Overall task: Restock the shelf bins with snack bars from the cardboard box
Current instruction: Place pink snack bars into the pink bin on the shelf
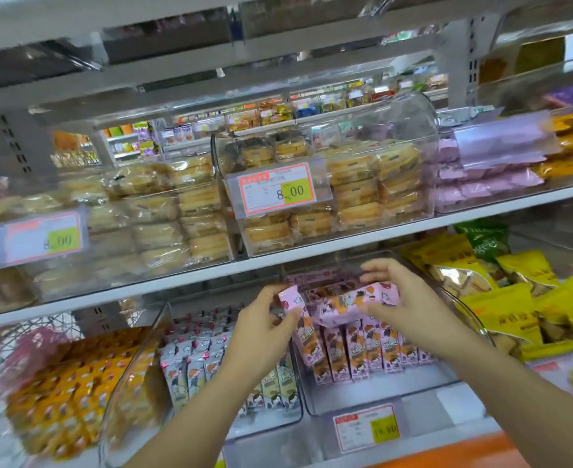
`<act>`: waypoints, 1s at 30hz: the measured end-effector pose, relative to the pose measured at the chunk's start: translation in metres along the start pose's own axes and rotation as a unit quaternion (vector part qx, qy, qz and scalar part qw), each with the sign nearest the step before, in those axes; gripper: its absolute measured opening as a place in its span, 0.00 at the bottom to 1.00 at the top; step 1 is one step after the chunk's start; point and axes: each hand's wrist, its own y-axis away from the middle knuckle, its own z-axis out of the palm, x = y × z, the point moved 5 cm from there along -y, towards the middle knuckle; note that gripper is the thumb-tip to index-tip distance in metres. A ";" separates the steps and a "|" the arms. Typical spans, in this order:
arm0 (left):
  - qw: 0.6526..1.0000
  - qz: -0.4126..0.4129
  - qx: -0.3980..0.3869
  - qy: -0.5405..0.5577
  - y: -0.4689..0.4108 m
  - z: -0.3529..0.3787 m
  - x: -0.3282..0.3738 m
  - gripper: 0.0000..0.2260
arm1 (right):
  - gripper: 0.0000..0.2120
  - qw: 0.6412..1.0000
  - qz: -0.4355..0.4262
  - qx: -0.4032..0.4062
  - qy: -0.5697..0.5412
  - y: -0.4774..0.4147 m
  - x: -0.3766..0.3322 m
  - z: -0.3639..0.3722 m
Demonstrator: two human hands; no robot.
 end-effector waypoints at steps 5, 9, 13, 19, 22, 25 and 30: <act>0.998 0.002 -0.035 -0.047 -0.005 0.004 -0.002 0.16 | 0.14 0.991 0.030 -0.077 0.107 0.002 0.006 0.005; 0.993 0.021 -0.072 -0.094 -0.005 0.011 -0.008 0.18 | 0.12 0.975 0.024 -0.132 0.175 0.004 0.006 0.010; 0.990 0.015 -0.079 -0.119 -0.004 0.014 -0.012 0.19 | 0.14 0.954 0.007 -0.188 0.232 0.003 0.009 0.023; 0.993 0.006 -0.102 -0.056 -0.008 0.024 -0.018 0.10 | 0.16 0.959 0.005 -0.199 0.201 0.001 0.018 0.049; 0.994 0.026 -0.100 -0.043 -0.008 0.028 -0.015 0.09 | 0.27 0.969 0.015 -0.183 0.164 -0.006 0.019 0.060; 0.995 0.023 -0.092 -0.036 -0.009 0.030 -0.021 0.09 | 0.25 0.973 0.012 -0.192 0.127 -0.012 0.016 0.069; 0.994 0.022 -0.087 -0.065 -0.006 0.033 -0.033 0.11 | 0.21 0.977 0.024 -0.182 0.107 -0.016 0.020 0.080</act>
